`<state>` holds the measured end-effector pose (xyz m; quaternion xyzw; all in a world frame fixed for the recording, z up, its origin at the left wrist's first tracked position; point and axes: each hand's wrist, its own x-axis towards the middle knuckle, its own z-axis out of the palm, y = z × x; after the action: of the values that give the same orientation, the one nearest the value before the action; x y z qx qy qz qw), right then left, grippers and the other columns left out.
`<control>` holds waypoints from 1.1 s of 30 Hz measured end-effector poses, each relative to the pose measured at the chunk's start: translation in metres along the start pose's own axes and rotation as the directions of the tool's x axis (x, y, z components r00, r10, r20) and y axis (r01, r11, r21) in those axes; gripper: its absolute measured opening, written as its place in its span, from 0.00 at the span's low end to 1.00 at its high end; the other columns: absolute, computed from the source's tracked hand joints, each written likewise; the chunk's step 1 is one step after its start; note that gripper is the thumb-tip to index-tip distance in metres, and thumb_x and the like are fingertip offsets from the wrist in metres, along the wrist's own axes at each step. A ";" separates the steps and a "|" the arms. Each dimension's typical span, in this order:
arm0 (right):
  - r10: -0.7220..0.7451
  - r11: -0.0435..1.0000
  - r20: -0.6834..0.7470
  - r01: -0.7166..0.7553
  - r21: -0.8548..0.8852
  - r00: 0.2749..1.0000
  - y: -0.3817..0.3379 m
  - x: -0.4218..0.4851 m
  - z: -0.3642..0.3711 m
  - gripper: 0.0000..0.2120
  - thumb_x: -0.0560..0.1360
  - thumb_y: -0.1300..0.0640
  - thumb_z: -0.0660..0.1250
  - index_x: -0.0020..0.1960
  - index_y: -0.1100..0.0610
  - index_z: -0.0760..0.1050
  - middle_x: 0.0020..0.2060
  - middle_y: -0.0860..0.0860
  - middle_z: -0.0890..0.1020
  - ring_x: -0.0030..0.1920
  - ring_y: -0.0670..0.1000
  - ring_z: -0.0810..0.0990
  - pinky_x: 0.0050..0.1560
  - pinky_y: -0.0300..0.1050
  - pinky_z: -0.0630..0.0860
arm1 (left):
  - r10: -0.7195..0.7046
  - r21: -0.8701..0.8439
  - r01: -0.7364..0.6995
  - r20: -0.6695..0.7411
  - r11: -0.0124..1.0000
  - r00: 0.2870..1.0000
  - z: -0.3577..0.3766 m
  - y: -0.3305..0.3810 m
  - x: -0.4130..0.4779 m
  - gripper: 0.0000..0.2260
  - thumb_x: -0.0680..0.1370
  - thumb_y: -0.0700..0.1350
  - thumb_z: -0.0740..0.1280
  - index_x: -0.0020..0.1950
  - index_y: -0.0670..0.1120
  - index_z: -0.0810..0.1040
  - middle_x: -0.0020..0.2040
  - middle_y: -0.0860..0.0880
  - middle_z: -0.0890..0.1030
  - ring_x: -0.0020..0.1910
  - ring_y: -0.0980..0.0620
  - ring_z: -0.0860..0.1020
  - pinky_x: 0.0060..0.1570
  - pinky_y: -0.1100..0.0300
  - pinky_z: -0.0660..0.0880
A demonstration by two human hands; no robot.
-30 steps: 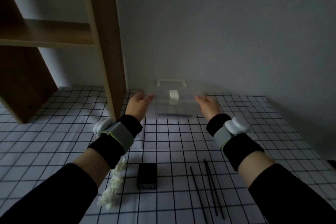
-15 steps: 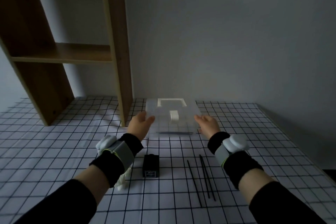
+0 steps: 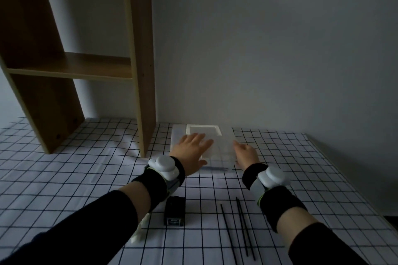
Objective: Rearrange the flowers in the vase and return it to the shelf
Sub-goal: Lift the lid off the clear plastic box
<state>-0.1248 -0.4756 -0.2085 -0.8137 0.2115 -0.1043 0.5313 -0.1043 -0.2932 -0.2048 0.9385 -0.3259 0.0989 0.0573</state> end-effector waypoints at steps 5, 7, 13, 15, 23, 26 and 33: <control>-0.017 0.999 -0.024 0.016 -0.028 1.000 0.002 0.002 0.006 0.17 0.74 0.48 0.62 0.34 0.59 0.68 0.33 0.57 0.71 0.36 0.55 0.70 0.43 0.50 0.72 | 0.007 0.087 -0.002 -0.051 0.996 0.999 0.007 -0.004 0.007 0.27 0.75 0.53 0.63 0.71 0.51 0.58 0.73 0.44 0.62 0.72 0.43 0.59 0.71 0.46 0.55; -0.010 0.999 -0.011 0.010 -0.035 1.000 0.002 0.003 0.004 0.16 0.74 0.48 0.63 0.36 0.60 0.71 0.34 0.57 0.73 0.38 0.56 0.72 0.49 0.56 0.76 | 0.006 0.113 -0.003 -0.034 0.994 0.999 0.007 0.000 0.009 0.25 0.76 0.51 0.62 0.71 0.48 0.58 0.72 0.42 0.62 0.71 0.42 0.61 0.70 0.47 0.56; 0.010 0.999 0.009 -0.010 0.039 1.000 0.007 0.001 0.001 0.26 0.72 0.46 0.65 0.46 0.73 0.75 0.35 0.61 0.77 0.37 0.55 0.74 0.53 0.62 0.77 | 0.001 0.157 -0.001 0.002 0.988 1.000 -0.001 0.016 0.011 0.19 0.75 0.39 0.60 0.65 0.40 0.63 0.65 0.37 0.68 0.63 0.40 0.69 0.61 0.46 0.70; 0.000 0.999 0.009 -0.001 0.038 1.000 0.006 -0.002 0.002 0.26 0.72 0.45 0.65 0.45 0.72 0.75 0.37 0.65 0.79 0.37 0.56 0.75 0.53 0.63 0.77 | -0.002 0.142 -0.002 0.028 0.990 1.000 -0.007 0.017 0.012 0.17 0.74 0.38 0.61 0.62 0.39 0.66 0.62 0.37 0.71 0.59 0.40 0.71 0.56 0.46 0.73; 0.021 0.997 0.067 -0.026 0.069 0.998 0.001 0.000 -0.005 0.16 0.72 0.47 0.67 0.38 0.60 0.71 0.36 0.59 0.72 0.37 0.54 0.71 0.44 0.51 0.76 | 0.000 0.074 -0.014 0.185 0.997 0.983 -0.030 0.008 0.022 0.17 0.75 0.50 0.64 0.61 0.42 0.71 0.58 0.42 0.76 0.55 0.42 0.75 0.55 0.49 0.74; 0.069 0.994 0.110 -0.078 0.077 0.991 -0.001 0.004 -0.010 0.24 0.74 0.47 0.65 0.46 0.71 0.76 0.44 0.69 0.79 0.39 0.53 0.73 0.37 0.41 0.72 | -0.039 -0.022 0.044 0.180 0.999 0.983 -0.034 0.007 0.022 0.19 0.75 0.50 0.65 0.63 0.43 0.71 0.60 0.42 0.76 0.58 0.42 0.74 0.58 0.50 0.73; 0.133 0.980 0.106 -0.146 0.132 0.985 0.002 0.008 -0.003 0.27 0.79 0.42 0.46 0.53 0.62 0.74 0.41 0.61 0.79 0.42 0.59 0.78 0.46 0.51 0.77 | -0.125 -0.216 0.135 0.060 0.967 0.990 -0.051 -0.001 0.035 0.22 0.72 0.51 0.69 0.64 0.47 0.73 0.61 0.44 0.78 0.59 0.44 0.76 0.59 0.54 0.72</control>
<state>-0.1199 -0.4825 -0.2096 -0.7619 0.2345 -0.0417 0.6023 -0.0844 -0.3042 -0.1477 0.9477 -0.2739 0.0367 0.1596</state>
